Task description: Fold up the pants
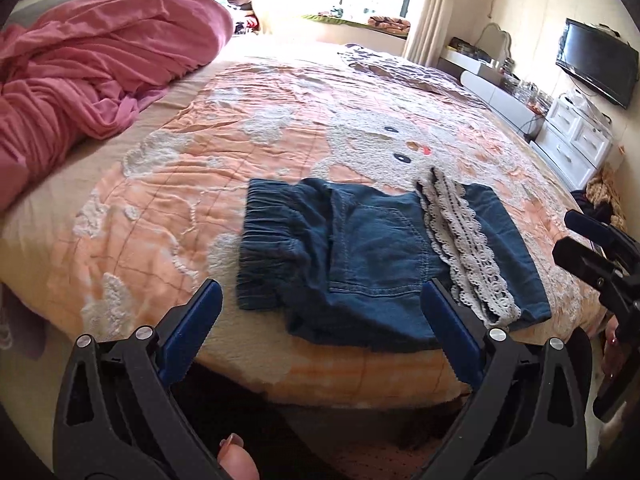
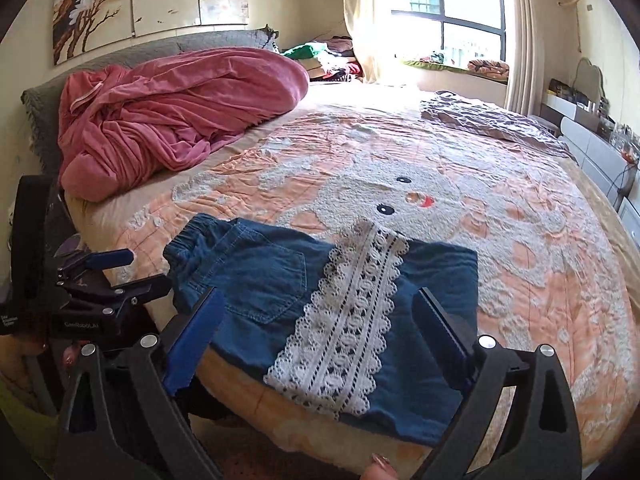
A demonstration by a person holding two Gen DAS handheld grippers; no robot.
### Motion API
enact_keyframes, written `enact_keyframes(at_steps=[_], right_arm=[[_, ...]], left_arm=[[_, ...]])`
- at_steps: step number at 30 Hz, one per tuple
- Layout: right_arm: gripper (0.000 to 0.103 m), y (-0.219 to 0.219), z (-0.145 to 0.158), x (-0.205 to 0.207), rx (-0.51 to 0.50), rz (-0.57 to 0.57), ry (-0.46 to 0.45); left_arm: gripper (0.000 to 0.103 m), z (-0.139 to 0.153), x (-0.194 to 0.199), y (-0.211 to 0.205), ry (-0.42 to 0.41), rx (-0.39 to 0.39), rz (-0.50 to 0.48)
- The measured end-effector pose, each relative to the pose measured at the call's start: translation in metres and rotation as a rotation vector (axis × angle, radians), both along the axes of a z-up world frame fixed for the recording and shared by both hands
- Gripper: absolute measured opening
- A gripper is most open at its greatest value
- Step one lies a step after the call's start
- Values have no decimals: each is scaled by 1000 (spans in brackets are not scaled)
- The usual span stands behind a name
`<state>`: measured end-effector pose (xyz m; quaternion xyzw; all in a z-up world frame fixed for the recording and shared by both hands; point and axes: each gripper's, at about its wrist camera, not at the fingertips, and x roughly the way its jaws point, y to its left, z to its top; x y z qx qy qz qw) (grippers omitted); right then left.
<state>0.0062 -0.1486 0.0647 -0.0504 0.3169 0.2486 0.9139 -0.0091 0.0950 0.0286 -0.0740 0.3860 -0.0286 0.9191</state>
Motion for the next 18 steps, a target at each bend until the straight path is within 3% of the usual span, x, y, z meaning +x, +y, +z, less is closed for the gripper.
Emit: enact_keyframes(at_steps=[10, 18], right_arm=[[95, 27, 3, 37, -28, 59, 5], [95, 55, -5, 76, -64, 204, 86]], left_arm=[[93, -12, 3, 35, 28, -76, 72], [93, -28, 9, 39, 80, -160, 68]])
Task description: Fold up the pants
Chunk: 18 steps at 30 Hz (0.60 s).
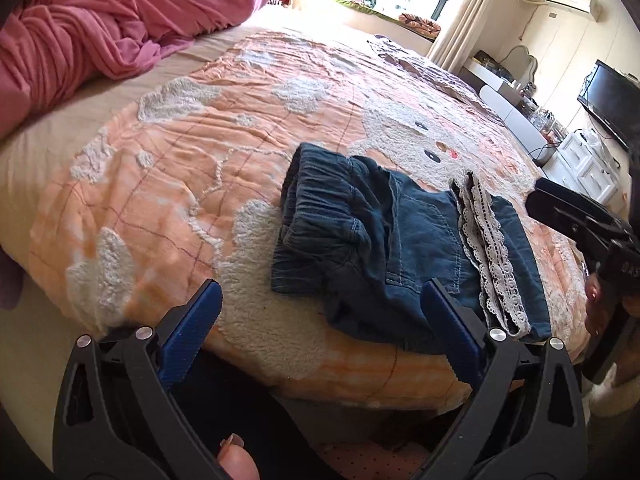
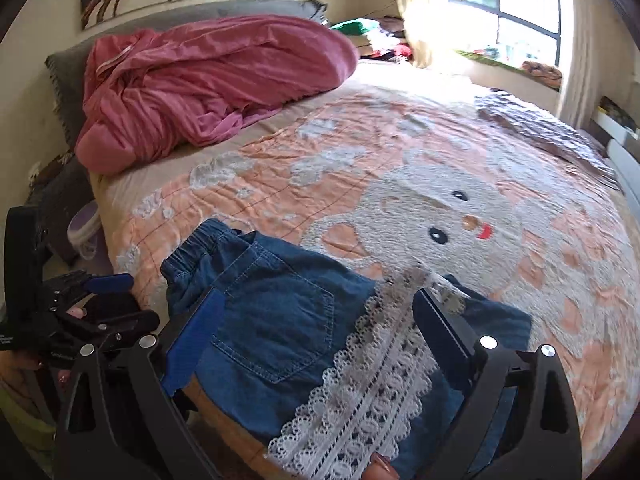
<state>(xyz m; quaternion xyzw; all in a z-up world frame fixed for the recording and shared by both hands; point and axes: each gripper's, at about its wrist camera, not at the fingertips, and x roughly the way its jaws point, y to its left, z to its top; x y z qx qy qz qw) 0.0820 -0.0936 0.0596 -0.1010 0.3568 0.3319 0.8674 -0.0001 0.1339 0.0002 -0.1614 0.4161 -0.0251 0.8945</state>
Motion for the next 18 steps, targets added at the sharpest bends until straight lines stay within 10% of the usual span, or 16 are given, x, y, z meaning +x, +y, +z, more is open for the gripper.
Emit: enact_keyframes(at_steps=[7, 18], right_arm=[[95, 29, -15, 48, 34, 76, 166], [95, 104, -28, 59, -114, 275, 134]], left_arm=[[93, -16, 10, -5, 33, -86, 23], [93, -29, 18, -8, 34, -141, 41]])
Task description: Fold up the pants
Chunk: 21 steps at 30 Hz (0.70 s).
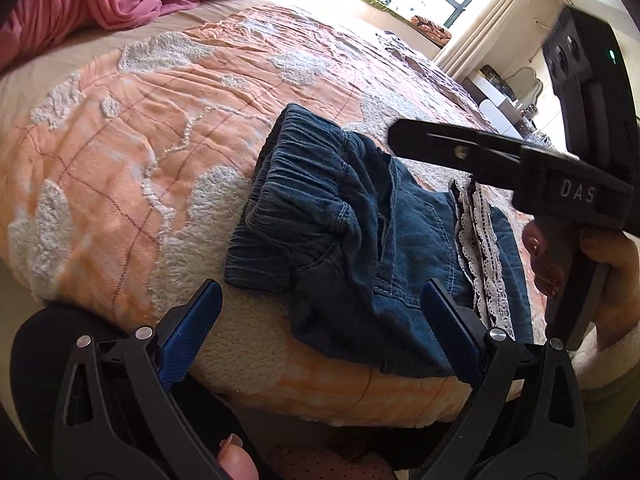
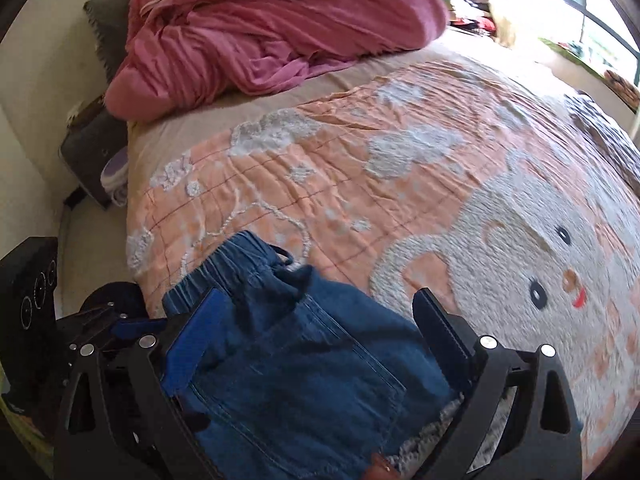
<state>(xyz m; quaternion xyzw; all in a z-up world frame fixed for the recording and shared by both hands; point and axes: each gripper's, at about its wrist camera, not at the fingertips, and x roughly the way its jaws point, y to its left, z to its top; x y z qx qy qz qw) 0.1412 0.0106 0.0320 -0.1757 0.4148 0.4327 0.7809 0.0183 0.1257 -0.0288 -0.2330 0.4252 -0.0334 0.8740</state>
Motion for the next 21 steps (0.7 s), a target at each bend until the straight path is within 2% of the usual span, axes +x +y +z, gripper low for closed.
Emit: enact_keyframes(at_steps=[5, 10, 13, 14, 18, 21], right_arm=[[93, 36, -10, 5, -44, 94, 21], [71, 60, -31, 16, -81, 165, 126], [54, 67, -46, 17, -104, 194, 168], [48, 68, -50, 17, -96, 199, 187], [34, 54, -45, 13, -12, 191, 192], [30, 34, -29, 13, 77, 174, 203]], left_arm=[[93, -6, 0, 3, 4, -17, 18], [93, -9, 2, 2, -6, -17, 29], [93, -10, 1, 1, -13, -17, 30], [93, -11, 0, 1, -15, -18, 30], [93, -11, 0, 6, -33, -52, 43], [92, -10, 1, 7, -42, -64, 56]])
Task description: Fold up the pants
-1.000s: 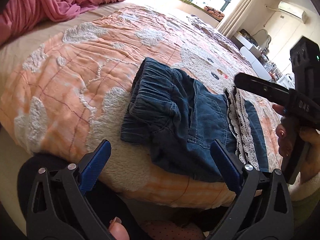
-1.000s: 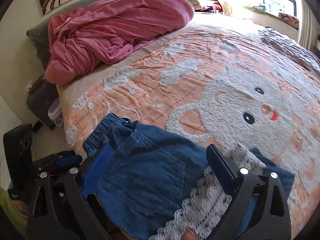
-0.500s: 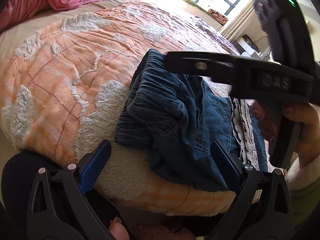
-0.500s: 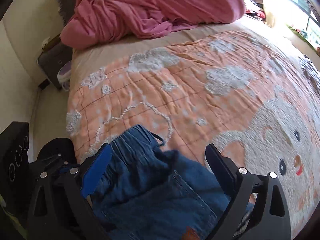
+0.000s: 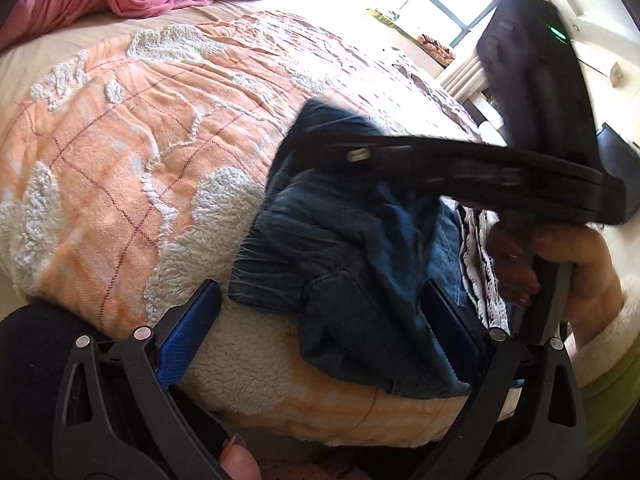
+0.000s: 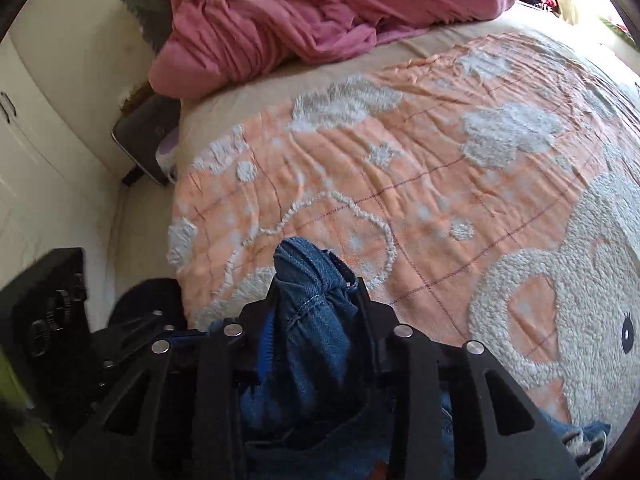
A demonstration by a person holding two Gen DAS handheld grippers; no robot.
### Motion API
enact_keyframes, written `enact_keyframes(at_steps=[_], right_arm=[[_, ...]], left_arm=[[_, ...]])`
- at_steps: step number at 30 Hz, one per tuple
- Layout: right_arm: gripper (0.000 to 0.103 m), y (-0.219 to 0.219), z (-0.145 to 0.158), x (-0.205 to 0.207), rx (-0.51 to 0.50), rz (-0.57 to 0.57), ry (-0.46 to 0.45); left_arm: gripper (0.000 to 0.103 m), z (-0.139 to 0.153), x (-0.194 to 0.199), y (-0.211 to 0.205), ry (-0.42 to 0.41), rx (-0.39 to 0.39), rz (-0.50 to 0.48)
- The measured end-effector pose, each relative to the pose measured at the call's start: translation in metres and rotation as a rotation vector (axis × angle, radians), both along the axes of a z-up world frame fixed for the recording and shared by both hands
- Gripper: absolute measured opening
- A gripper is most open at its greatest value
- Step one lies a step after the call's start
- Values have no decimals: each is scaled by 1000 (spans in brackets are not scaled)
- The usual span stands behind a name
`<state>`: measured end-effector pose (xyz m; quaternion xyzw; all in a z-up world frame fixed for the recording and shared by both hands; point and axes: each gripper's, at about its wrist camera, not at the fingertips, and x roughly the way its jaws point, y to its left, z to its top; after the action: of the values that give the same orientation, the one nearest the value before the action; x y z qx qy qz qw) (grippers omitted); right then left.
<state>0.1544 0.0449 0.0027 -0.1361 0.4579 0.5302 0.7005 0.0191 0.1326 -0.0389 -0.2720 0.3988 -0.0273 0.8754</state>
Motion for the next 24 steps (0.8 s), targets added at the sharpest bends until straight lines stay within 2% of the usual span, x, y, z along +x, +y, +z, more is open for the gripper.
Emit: enact_keyframes(at_steps=[4, 6, 9, 16, 24], right_arm=[[29, -24, 20, -5, 95, -8, -1], [29, -36, 29, -9, 133, -8, -8], [29, -54, 41, -11, 180, -21, -25], [29, -107, 71, -12, 268, -76, -68], [29, -165, 87, -16, 301, -131, -121]], left_arm=[[73, 3, 0, 4, 2, -22, 42], [59, 7, 0, 4, -2, -43, 39], [52, 17, 1, -1, -19, -68, 16], [50, 53, -1, -38, -100, -19, -46], [50, 68, 8, -89, -130, 60, -109]])
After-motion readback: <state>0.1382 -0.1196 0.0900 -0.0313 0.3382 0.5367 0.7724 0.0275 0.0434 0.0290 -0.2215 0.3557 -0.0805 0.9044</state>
